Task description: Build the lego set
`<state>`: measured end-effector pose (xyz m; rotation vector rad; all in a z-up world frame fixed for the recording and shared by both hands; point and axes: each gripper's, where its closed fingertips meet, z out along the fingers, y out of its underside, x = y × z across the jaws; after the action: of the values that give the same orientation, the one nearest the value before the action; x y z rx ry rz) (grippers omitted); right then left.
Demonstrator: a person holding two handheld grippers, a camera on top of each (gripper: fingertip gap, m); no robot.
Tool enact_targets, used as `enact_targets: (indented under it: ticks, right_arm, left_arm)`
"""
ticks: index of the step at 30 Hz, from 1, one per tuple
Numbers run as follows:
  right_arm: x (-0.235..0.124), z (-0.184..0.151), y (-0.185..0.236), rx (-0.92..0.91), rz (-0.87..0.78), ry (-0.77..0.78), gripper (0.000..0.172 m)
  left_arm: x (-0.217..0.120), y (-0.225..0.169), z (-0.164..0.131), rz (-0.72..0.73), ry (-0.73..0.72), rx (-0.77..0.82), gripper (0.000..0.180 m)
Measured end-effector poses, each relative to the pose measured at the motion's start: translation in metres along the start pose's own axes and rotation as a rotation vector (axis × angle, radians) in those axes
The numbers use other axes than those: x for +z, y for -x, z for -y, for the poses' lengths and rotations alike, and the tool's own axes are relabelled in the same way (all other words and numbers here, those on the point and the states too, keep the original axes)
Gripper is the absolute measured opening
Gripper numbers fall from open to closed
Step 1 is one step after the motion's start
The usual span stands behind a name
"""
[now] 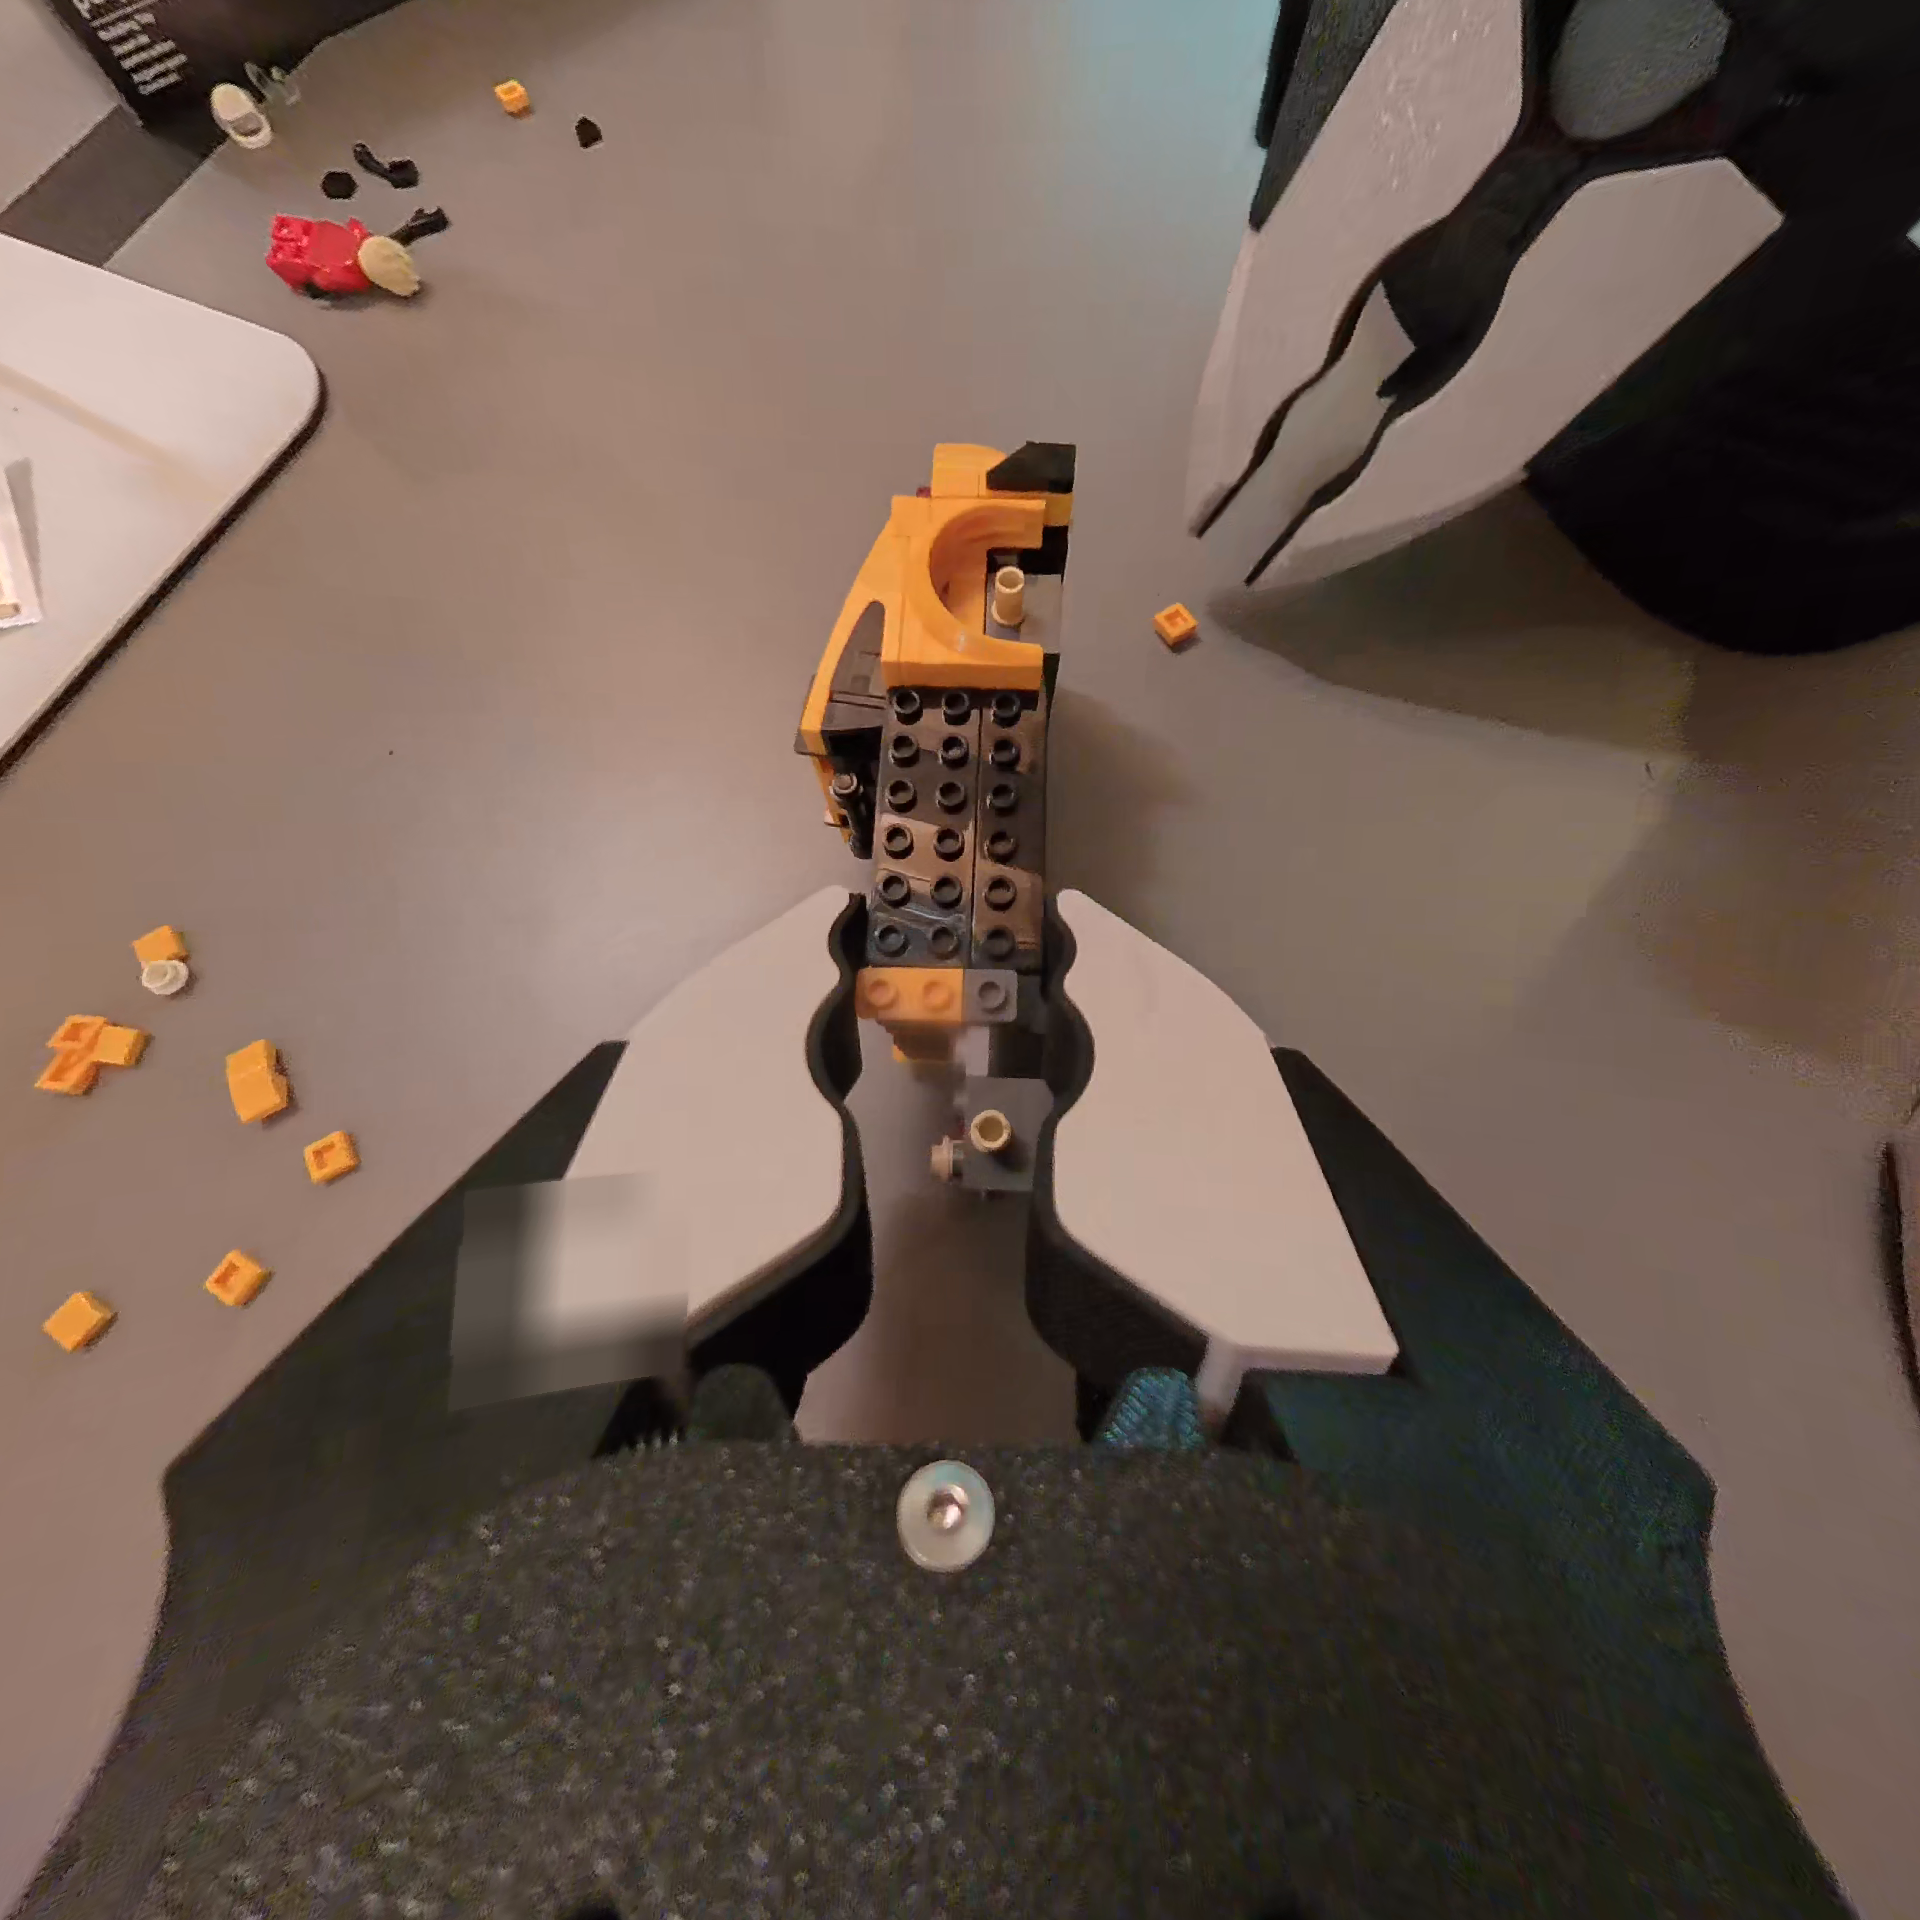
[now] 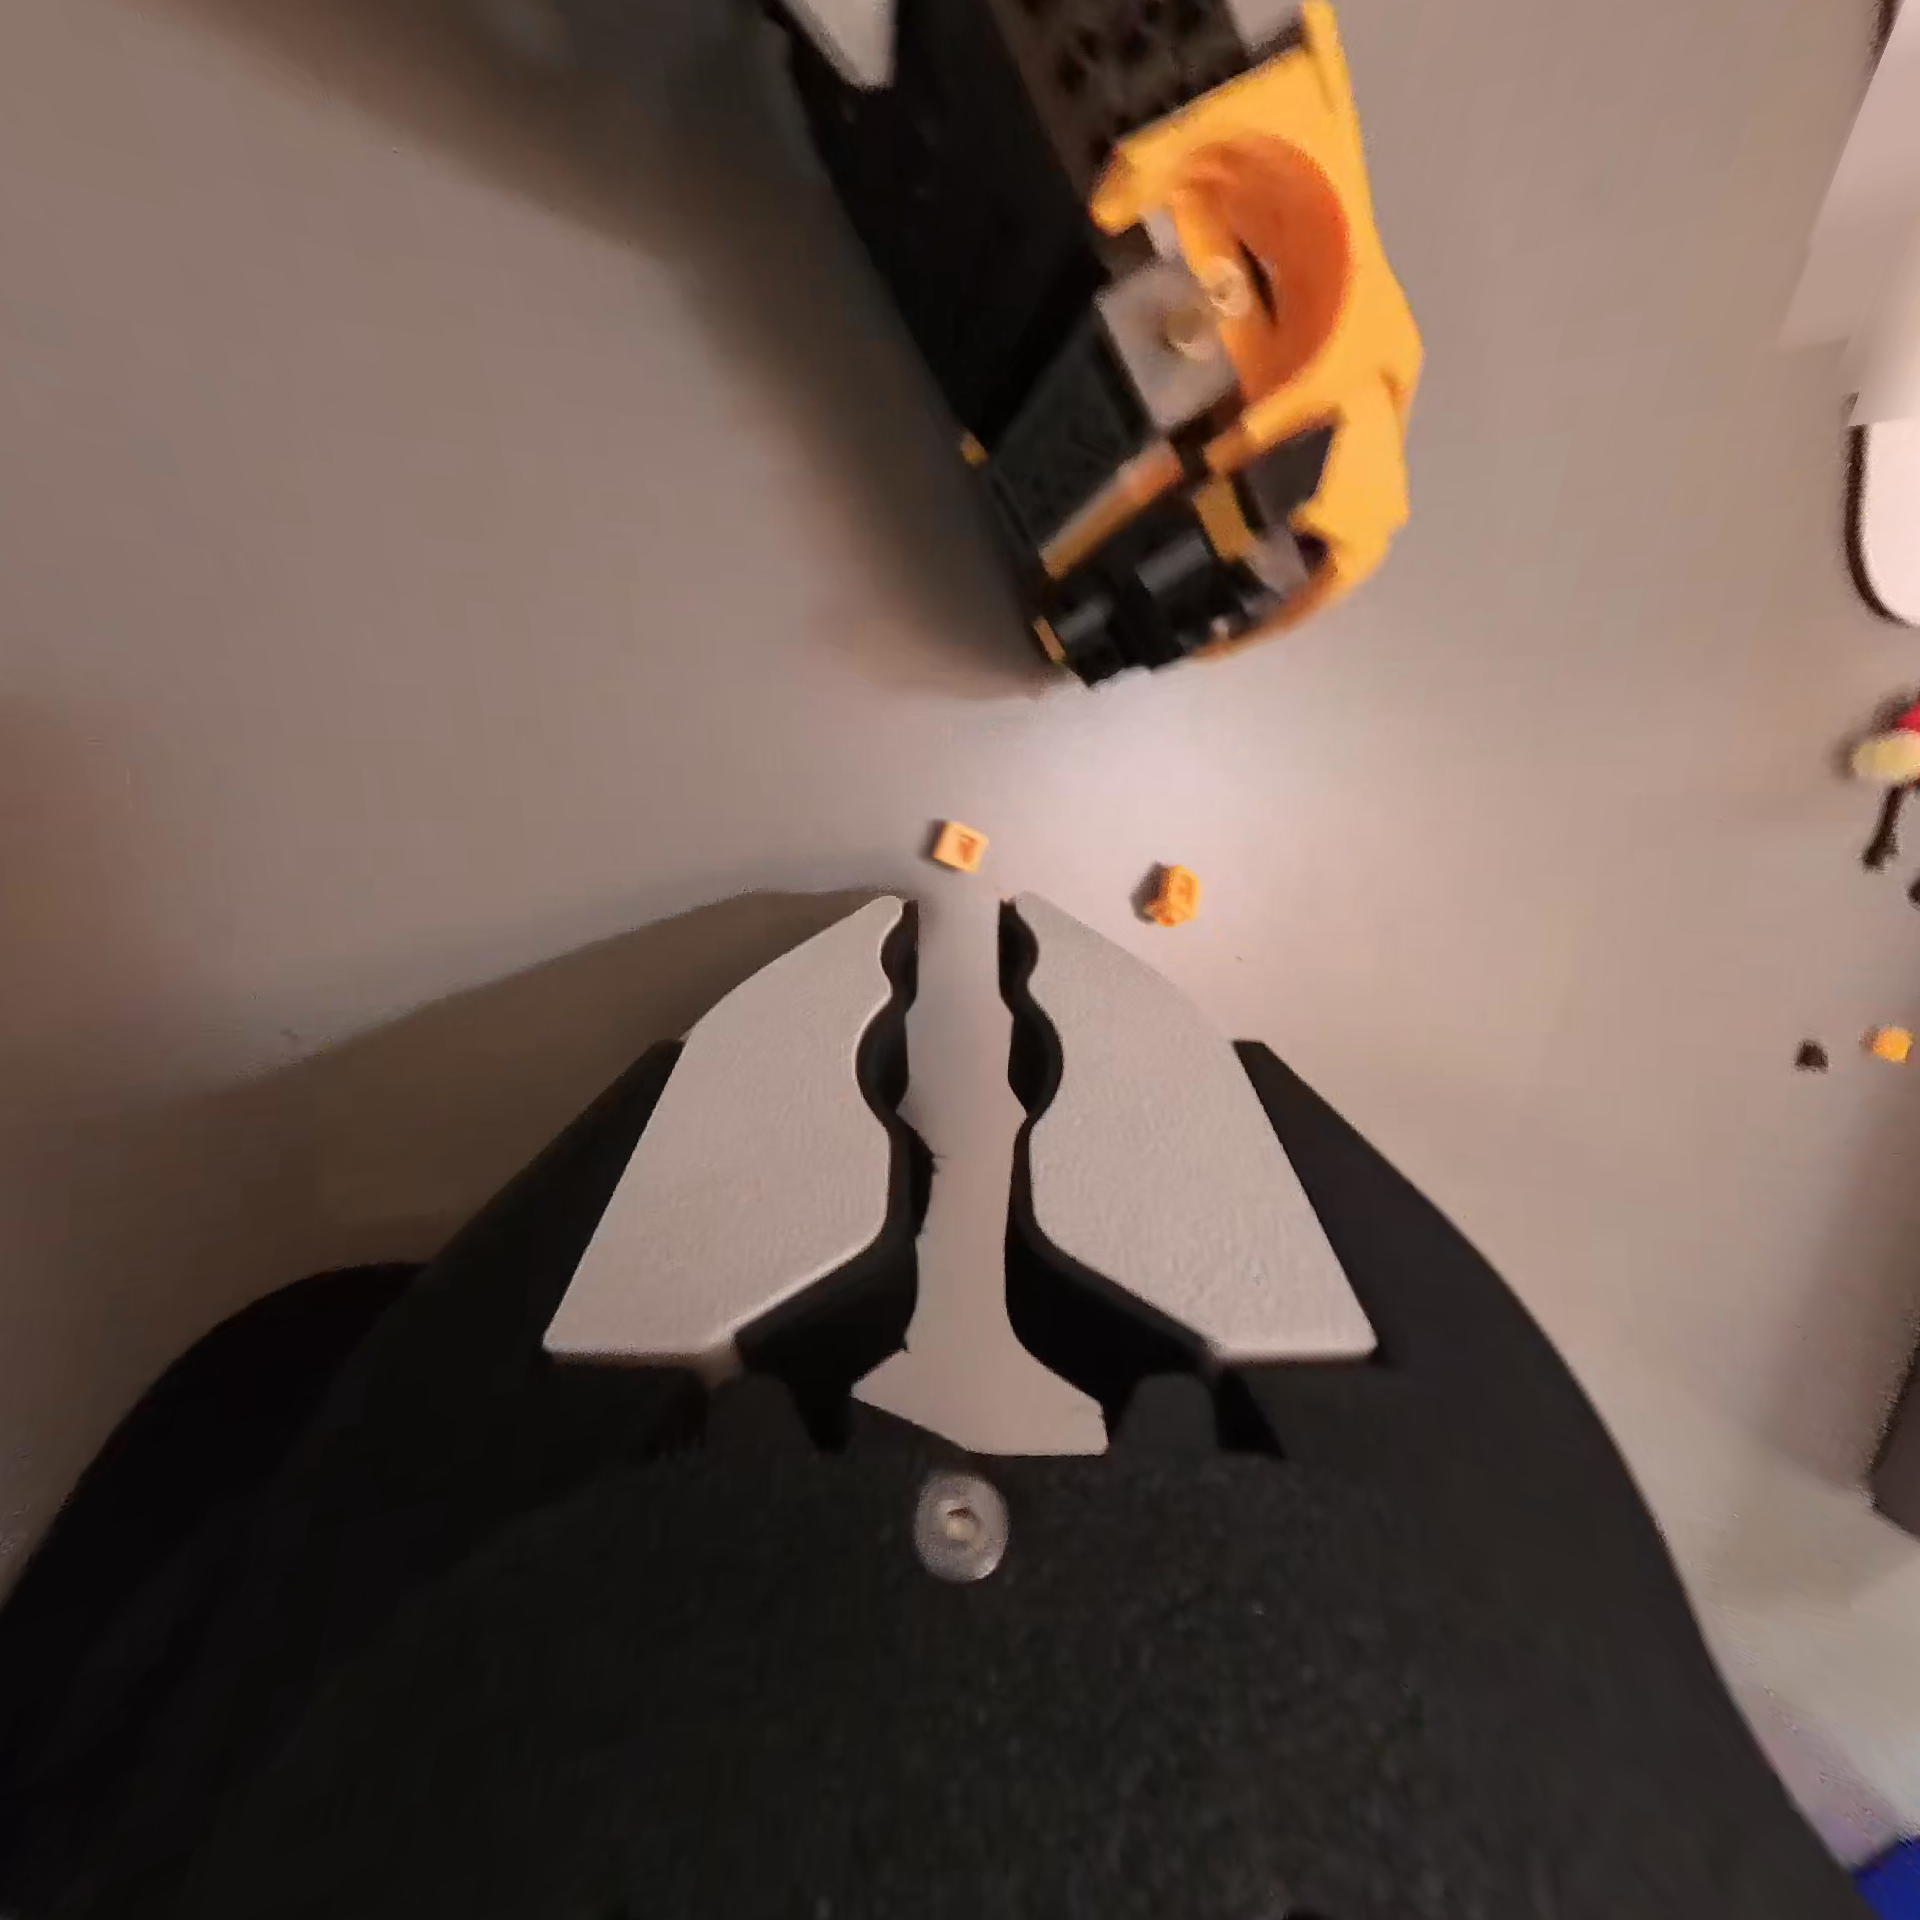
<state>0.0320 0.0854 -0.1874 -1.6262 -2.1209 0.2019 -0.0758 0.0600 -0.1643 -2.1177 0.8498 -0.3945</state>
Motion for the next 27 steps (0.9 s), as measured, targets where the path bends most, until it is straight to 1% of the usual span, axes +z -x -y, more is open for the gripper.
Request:
enact_targets:
  ticks: [5,8,11,13,14,16,18,20,24,27]
  right_arm:
    - [-0.001,-0.008,-0.029,0.173,0.029,-0.091,0.012]
    - [0.005,-0.009,-0.038,0.211,0.074,-0.098,0.013]
    - [0.015,-0.009,-0.043,0.253,0.108,-0.095,0.016]
    - [0.021,-0.011,-0.045,0.249,0.102,-0.083,0.018]
    - [0.024,-0.011,-0.046,0.25,0.104,-0.08,0.017]
    - [0.026,-0.01,-0.045,0.27,0.124,-0.094,0.008]
    - [0.022,-0.01,-0.043,0.258,0.139,-0.105,0.008]
    - [0.005,0.006,-0.029,0.277,0.227,-0.204,0.008]
    - [-0.054,0.067,0.006,0.388,0.493,-0.537,0.008]
    - [-0.085,0.104,0.028,0.51,0.722,-0.757,0.008]
  left_arm:
    - [0.0,0.003,0.0,0.014,-0.011,-0.023,0.031]
    - [0.001,0.004,0.001,0.021,-0.021,-0.022,0.031]
    - [-0.001,0.003,0.003,0.014,-0.042,-0.021,0.036]
    - [-0.004,0.003,0.007,0.008,-0.065,-0.02,0.038]
    - [-0.005,0.003,0.008,0.004,-0.075,-0.016,0.039]
    - [-0.009,0.002,0.013,-0.005,-0.104,-0.004,0.039]
    - [-0.013,0.001,0.017,-0.006,-0.132,0.016,0.039]
    - [-0.02,-0.004,0.026,-0.009,-0.193,0.065,0.036]
    - [-0.038,-0.033,0.05,-0.101,-0.369,0.191,0.022]
    - [-0.052,-0.055,0.063,-0.135,-0.493,0.301,0.017]
